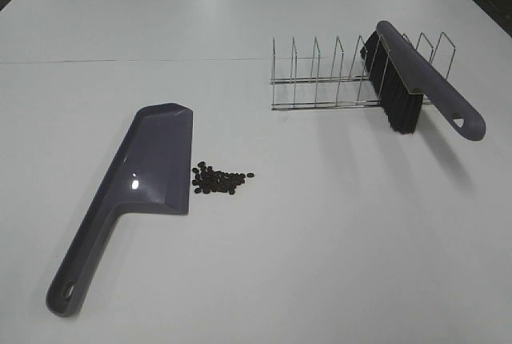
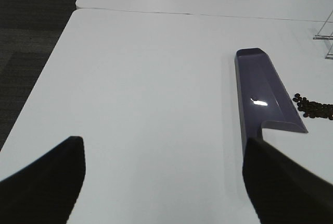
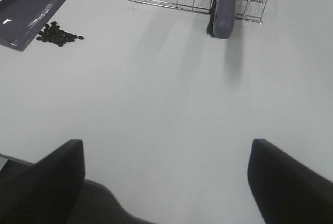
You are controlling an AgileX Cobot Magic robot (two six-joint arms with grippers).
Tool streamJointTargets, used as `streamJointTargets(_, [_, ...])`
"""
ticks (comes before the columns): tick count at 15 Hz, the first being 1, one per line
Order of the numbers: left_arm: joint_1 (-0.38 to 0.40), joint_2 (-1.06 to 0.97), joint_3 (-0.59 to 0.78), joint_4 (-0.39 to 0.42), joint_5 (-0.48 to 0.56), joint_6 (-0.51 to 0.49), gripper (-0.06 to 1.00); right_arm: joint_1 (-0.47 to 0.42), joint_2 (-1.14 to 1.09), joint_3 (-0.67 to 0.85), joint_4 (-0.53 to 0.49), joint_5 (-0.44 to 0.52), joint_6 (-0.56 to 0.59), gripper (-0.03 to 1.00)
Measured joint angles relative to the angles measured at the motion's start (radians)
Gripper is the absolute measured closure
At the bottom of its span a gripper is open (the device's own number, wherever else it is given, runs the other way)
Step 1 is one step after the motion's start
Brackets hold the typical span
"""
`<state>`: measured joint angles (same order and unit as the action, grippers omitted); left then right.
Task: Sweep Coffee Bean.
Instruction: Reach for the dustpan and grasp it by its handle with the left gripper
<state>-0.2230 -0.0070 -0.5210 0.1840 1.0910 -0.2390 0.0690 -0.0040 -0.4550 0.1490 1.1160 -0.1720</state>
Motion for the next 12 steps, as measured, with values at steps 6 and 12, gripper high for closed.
streamJointTargets(6, [0.000,0.000,0.000,0.000,0.000,-0.001,0.19,0.000,0.000,0.000,0.000,0.000,0.000,0.22])
streamJointTargets(12, [0.000,0.000,0.000,0.003,0.000,0.001,0.19,0.000,0.000,0.000,0.003,0.000,0.000,0.22])
